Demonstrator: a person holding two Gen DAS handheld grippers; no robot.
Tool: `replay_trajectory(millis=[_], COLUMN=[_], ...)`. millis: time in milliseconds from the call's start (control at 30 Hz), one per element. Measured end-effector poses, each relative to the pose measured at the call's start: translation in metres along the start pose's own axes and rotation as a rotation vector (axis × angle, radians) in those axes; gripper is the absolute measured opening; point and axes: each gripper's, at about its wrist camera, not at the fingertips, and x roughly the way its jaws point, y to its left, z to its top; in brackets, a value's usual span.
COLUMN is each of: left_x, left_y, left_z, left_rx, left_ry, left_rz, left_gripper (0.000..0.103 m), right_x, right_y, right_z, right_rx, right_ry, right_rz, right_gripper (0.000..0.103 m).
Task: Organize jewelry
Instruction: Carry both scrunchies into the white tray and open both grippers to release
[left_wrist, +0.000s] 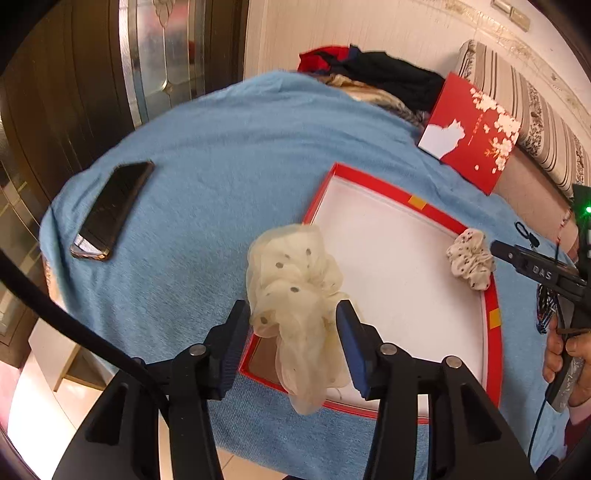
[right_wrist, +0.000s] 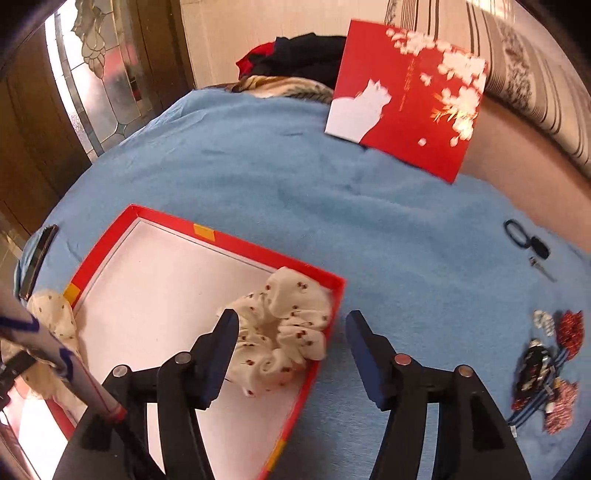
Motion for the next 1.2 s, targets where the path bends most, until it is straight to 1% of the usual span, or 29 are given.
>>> replay_trajectory(millis=[100, 167, 267, 367, 467, 567, 600, 633, 700, 733, 867, 1033, 1133, 1200], left_x=[-0.018, -0.026, -0.038, -0.049, -0.059, -0.067, -0.068, -0.069, -0.069, -0.068, -0.064, -0.049, -0.042, -0.032], left_y=[-0.01, -0.019, -0.041, -0.074, -0.107, -0.139, -0.15, -0.161, -0.186, -0.198, -0.236, -0.286, -0.309, -0.326], left_z=[-0.001, -0.002, -0.006, -0.013, -0.019, -0.024, -0.026, -0.028, -0.034, -0.037, -0.052, -0.07, -0.074, -0.074], left_rx=[0.028, 0.049, 0.089, 0.142, 0.189, 0.225, 0.239, 0.252, 0.282, 0.296, 0.323, 0.38, 0.42, 0.436], left_ry=[-0.043, -0.059, -0.07, -0.066, -0.066, -0.066, -0.068, -0.071, -0.063, -0.054, -0.012, 0.055, 0.059, 0.077], left_rz=[0.018, 0.03, 0.033, -0.01, -0.05, -0.095, -0.108, -0.114, -0.124, -0.137, -0.184, -0.231, -0.249, -0.272], left_gripper=[0.052, 0.055, 0.056, 0.058, 0.058, 0.06, 0.064, 0.066, 0.067, 0.067, 0.067, 0.067, 0.067, 0.067], right_x=[-0.026, -0.05, -0.075, -0.094, -0.105, -0.129, -0.135, -0.146, -0.156, -0.16, -0.165, -0.168, -0.166, -0.165], right_y=[-0.013, -0.029, -0.048, -0.077, -0.105, -0.146, -0.155, -0.175, -0.2, -0.219, -0.267, -0.294, -0.306, -0.31], right_z=[-0.007, -0.022, -0.044, -0.075, -0.096, -0.114, -0.117, -0.126, -0.139, -0.151, -0.188, -0.219, -0.226, -0.227], right_rx=[0.021, 0.037, 0.065, 0.115, 0.161, 0.19, 0.198, 0.224, 0.269, 0.307, 0.415, 0.482, 0.503, 0.512], right_ry=[-0.037, -0.06, -0.08, -0.079, -0.06, -0.063, -0.067, -0.077, -0.083, -0.077, -0.052, -0.057, -0.076, -0.087], right_rz=[0.013, 0.016, -0.001, -0.035, -0.055, -0.118, -0.135, -0.164, -0.193, -0.216, -0.255, -0.25, -0.236, -0.229], right_gripper=[0.065, 0.067, 0.069, 0.069, 0.069, 0.069, 0.069, 0.069, 0.069, 0.069, 0.069, 0.069, 0.069, 0.069])
